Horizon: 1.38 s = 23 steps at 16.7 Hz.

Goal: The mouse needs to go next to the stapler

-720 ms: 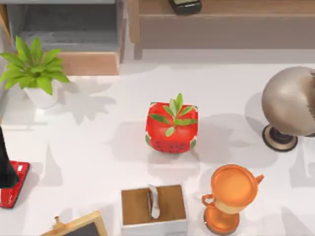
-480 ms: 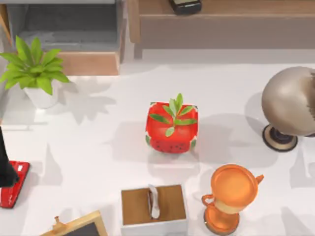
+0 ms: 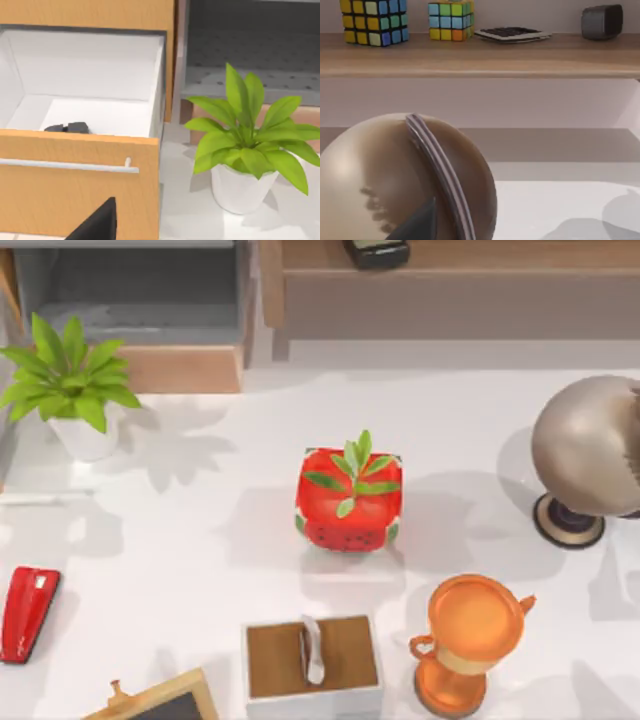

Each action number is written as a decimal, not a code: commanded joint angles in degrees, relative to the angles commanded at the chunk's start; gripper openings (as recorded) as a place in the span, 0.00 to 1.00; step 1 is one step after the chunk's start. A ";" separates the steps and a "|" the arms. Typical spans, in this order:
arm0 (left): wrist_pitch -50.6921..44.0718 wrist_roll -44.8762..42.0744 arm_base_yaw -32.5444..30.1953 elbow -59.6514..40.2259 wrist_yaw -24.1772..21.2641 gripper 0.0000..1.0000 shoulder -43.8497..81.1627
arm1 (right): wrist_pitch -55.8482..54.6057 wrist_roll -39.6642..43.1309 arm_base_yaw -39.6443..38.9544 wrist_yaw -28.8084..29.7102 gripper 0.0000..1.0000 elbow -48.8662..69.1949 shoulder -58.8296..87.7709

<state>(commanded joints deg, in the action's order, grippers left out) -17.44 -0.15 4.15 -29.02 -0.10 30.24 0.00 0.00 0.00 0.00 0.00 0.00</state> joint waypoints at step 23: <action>-50.51 0.05 13.65 -99.32 0.02 1.00 106.25 | 0.00 0.00 0.00 0.00 1.00 0.00 0.00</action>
<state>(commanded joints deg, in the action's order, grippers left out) -67.95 -0.09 17.80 -128.34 -0.07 136.48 0.00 0.00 0.00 0.00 0.00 0.00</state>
